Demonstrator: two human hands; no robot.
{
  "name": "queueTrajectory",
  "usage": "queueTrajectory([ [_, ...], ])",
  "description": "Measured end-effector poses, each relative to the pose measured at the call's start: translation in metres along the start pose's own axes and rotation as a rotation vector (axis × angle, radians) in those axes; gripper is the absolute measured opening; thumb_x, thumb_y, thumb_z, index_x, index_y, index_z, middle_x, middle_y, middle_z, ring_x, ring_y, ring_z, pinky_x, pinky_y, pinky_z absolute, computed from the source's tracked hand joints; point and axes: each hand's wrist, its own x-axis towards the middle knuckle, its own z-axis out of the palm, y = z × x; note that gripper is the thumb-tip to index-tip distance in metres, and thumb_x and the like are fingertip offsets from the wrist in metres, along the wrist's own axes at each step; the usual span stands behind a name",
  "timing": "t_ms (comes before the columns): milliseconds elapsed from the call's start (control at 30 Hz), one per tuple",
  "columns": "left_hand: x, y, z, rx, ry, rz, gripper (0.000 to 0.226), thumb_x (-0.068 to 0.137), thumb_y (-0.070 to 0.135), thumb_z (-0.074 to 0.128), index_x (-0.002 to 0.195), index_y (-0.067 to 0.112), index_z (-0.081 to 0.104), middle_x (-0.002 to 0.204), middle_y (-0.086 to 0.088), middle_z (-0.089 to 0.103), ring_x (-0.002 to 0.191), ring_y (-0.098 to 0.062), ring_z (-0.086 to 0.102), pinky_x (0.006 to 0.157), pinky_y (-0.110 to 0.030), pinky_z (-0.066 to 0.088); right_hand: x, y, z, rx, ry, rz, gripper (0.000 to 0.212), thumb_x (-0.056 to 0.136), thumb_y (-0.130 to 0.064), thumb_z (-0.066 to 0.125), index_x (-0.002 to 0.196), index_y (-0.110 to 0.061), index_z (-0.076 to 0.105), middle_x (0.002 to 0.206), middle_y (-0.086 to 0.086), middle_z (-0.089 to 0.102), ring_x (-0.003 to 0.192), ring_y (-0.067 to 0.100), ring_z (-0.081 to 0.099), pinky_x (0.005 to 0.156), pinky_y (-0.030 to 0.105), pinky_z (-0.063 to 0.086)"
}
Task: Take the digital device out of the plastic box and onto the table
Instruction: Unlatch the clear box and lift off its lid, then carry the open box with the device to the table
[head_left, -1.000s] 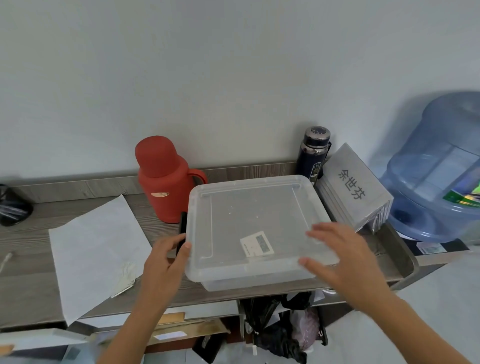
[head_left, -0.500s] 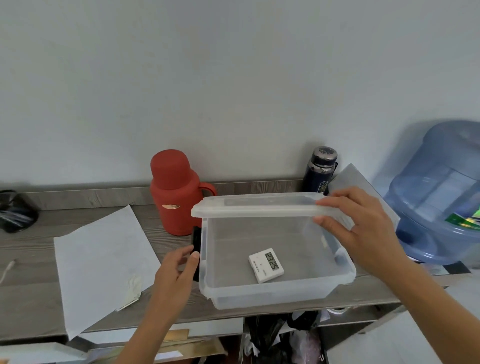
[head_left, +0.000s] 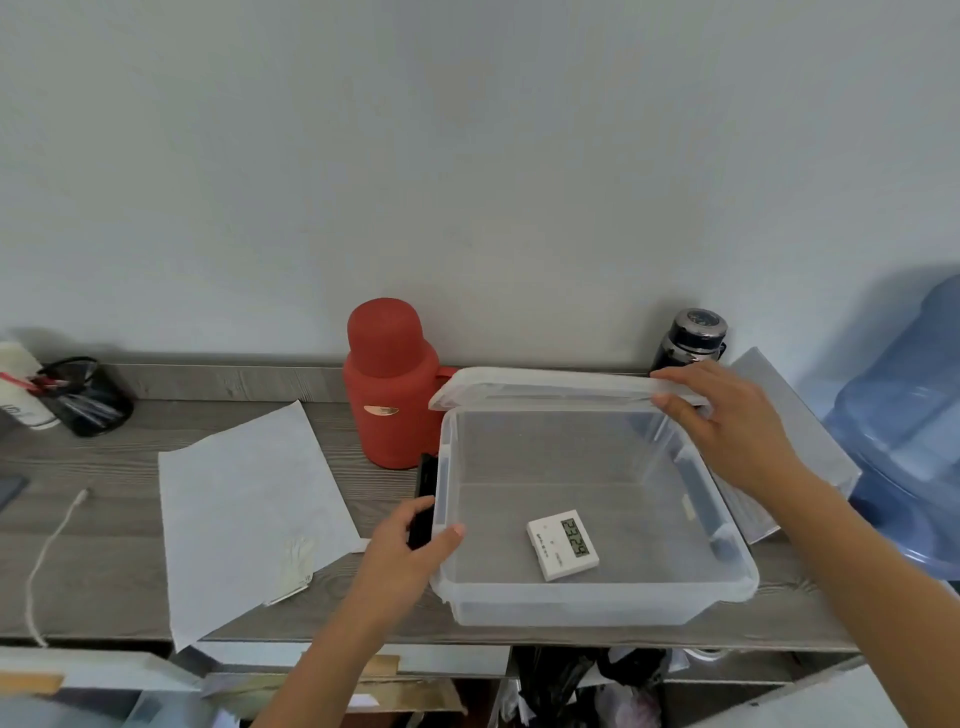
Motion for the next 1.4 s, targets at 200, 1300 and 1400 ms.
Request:
queueTrajectory([
  [200,-0.003,0.004,0.003,0.024,-0.023,-0.035,0.036,0.08,0.009,0.067,0.112,0.025,0.062,0.104,0.004,0.07,0.086,-0.01,0.069,0.061,-0.021,0.056,0.038,0.022,0.015,-0.057,-0.024,0.082,0.03,0.094,-0.036,0.05,0.114,-0.024,0.069,0.108,0.007,0.07,0.103,0.029,0.061,0.091,0.05,0.046],
  [1300,-0.008,-0.004,-0.008,-0.034,0.036,-0.013,0.028,0.081,0.022,0.07,0.099,0.042,0.062,0.112,0.011,0.064,0.11,-0.02,0.057,0.096,-0.049,0.049,-0.065,0.006,0.016,0.323,-0.262,0.795,0.042,0.087,-0.032,0.063,0.127,-0.019,0.055,0.115,0.006,0.066,0.101,0.029,0.062,0.09,0.05,0.051],
  [1400,-0.018,-0.01,-0.011,-0.045,0.054,-0.023,0.03,0.081,0.017,0.069,0.108,0.029,0.064,0.114,0.003,0.064,0.105,-0.019,0.058,0.09,-0.045,0.052,-0.09,-0.004,0.011,0.43,-0.31,0.809,0.011,0.09,-0.016,0.06,0.095,-0.025,0.064,0.105,0.017,0.067,0.095,0.038,0.062,0.083,0.053,0.052],
])
